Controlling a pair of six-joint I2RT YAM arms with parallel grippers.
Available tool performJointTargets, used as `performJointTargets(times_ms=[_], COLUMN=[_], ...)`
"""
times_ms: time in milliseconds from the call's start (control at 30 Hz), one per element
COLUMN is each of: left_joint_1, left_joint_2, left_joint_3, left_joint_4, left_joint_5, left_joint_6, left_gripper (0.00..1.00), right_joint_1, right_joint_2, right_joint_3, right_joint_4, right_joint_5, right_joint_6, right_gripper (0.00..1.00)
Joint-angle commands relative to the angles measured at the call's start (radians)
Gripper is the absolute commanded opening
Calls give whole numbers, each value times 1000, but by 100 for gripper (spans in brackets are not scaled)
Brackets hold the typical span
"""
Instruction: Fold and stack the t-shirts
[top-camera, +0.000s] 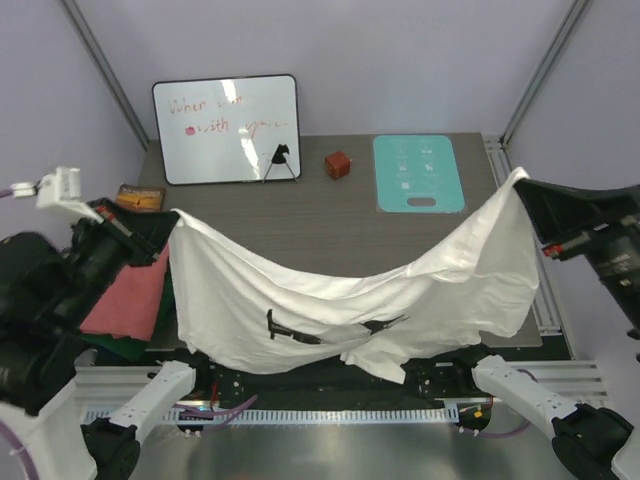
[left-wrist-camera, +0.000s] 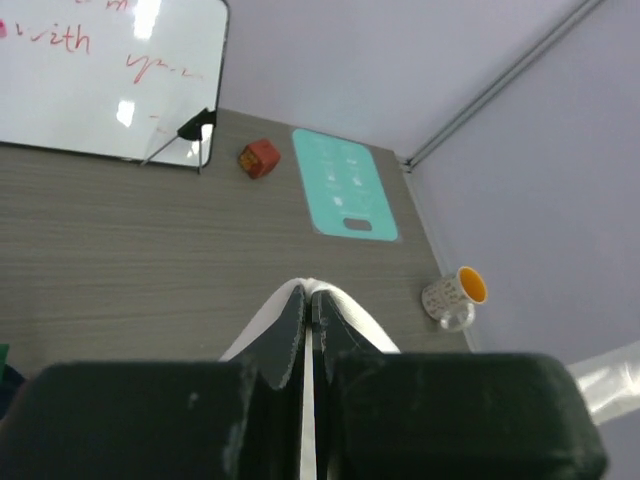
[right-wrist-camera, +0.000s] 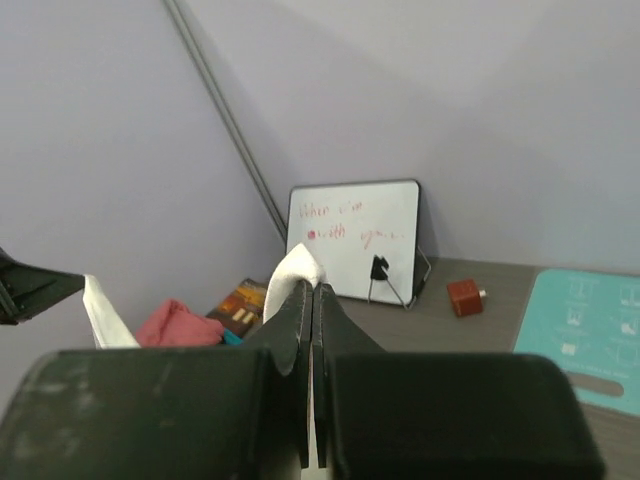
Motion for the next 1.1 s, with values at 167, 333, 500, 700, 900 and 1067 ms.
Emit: performJointTargets(times_ms=[167,333,500,700,900,1067], left_joint_1=[7,9,10,12,15,32], left_joint_2=[325,468,652,749,826,880], left_joint_3=[-482,-614,-627,-593,-552,-507], left_joint_4=[316,445,455,461,490,502], left_joint_5=[-246,-410,-471,-532,-604,-568], left_joint_6=[68,77,65,49,74,78], left_gripper=[0,0,0,0,0,0], right_joint_1=[-2,-22,-86,-121,-138,-259], right_joint_2=[132,225,334,443,497,567], right_joint_3=[-481,-644,-731,-761,-773,-696], right_joint_4=[142,276,314,310,326,351], right_joint_5=[223,320,326,427,527,447], right_joint_6=[-84,-127,-89,-32,-15,-2], right_gripper=[1,1,1,1,1,1])
